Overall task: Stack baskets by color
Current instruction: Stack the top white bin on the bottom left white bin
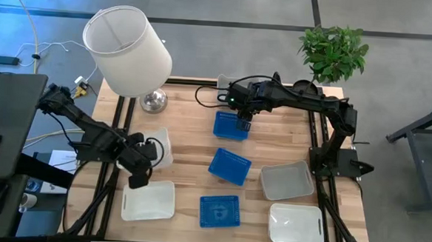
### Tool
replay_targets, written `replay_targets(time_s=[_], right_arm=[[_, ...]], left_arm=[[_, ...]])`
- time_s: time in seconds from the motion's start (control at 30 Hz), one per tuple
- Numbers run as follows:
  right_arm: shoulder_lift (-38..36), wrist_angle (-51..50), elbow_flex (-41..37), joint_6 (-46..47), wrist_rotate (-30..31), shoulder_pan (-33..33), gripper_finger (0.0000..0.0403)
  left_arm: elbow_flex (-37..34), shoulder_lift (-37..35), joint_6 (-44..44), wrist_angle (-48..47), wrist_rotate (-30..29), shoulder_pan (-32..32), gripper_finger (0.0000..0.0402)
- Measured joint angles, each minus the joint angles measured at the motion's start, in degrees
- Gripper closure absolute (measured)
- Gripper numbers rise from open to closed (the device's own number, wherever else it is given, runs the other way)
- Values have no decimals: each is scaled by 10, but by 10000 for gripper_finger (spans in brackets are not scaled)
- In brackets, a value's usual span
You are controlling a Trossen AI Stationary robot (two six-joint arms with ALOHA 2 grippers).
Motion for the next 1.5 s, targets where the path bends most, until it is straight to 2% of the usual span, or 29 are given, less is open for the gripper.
replay_targets(time_s=[0.27,0.67,1.1,1.5], right_arm=[[0,6,0,1,0,0,272],[0,21,0,2,0,0,272],[0,24,0,2,0,0,272],[0,32,0,16,0,0,272]], left_arm=[[82,42,-66,-27,15,-65,401],[197,204,-92,-62,1,-155,401],[245,300,-127,-59,-28,-210,401],[248,321,-167,-31,-37,-234,401]])
